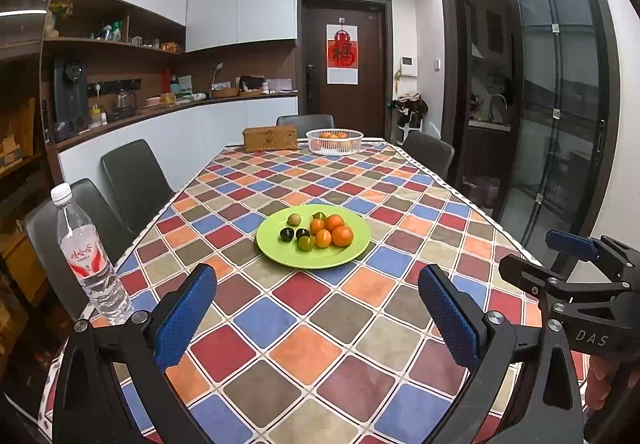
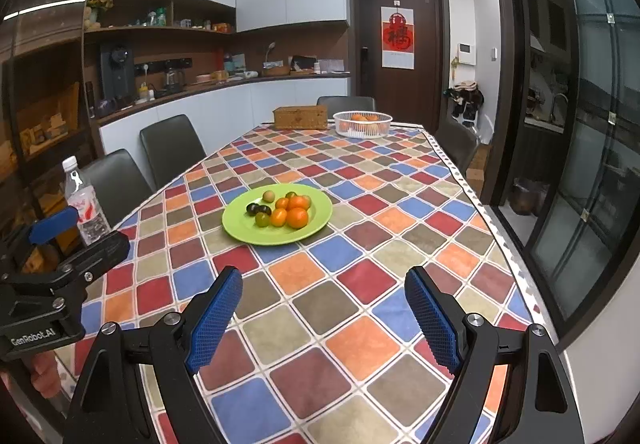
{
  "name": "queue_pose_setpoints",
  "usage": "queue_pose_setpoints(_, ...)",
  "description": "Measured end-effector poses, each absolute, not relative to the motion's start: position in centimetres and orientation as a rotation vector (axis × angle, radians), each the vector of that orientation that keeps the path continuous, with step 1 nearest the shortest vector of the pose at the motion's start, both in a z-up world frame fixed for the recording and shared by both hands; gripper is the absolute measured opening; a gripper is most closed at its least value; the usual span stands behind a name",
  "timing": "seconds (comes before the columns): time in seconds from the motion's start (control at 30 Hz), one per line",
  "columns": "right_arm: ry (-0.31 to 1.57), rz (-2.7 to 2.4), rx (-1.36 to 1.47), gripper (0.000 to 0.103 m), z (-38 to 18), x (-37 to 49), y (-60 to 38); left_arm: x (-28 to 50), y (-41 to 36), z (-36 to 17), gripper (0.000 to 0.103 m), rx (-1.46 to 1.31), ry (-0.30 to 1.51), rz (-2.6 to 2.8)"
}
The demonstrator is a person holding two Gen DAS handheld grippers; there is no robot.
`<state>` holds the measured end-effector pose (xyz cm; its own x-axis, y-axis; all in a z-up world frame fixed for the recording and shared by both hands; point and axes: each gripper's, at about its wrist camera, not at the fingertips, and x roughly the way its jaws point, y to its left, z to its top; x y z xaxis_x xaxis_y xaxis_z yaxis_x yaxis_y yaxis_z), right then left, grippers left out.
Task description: Organize fruits
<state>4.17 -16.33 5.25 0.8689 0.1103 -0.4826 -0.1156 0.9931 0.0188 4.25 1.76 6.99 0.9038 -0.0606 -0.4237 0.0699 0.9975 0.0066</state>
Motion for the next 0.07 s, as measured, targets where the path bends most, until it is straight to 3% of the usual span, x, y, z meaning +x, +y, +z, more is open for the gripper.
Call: queue_pose_setpoints(0.07,0.501,0.115,-0.016,0.084,5.38,3.91,-16.31,4.13,1.76,6.94,0.103,0.025,0.434,-0.063)
